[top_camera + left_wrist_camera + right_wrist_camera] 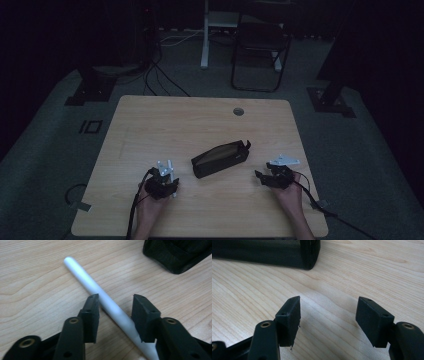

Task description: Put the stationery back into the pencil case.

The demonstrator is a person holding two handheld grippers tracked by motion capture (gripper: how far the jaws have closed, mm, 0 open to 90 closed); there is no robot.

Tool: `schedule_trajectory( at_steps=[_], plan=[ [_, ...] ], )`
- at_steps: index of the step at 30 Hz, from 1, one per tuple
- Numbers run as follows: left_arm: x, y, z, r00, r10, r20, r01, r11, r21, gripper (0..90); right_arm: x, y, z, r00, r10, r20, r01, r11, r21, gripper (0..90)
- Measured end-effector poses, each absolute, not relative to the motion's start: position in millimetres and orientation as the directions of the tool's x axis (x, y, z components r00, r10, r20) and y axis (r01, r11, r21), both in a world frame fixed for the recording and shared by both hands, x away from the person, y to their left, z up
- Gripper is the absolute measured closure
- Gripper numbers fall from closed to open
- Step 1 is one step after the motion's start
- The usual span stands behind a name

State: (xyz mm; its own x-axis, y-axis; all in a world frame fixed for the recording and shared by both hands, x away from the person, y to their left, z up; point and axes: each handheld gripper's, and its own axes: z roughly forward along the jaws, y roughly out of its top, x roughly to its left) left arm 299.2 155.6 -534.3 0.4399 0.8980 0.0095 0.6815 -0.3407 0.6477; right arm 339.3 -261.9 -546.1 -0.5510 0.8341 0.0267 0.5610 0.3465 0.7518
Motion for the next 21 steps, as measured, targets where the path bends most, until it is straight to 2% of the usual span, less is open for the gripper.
schedule_trajectory(
  at_steps=[13, 21],
  plan=[
    [303, 167, -533, 0.402, 0.915, 0.017, 0.700, -0.319, 0.639, 77.2, 339, -262, -547, -0.557, 0.830, 0.027, 0.562, 0.353, 0.749, 36.3],
    [305, 176, -532, 0.393, 0.919, 0.042, 0.700, -0.329, 0.634, 78.1, 339, -261, -548, -0.563, 0.826, 0.022, 0.562, 0.363, 0.743, 36.3]
  ],
)
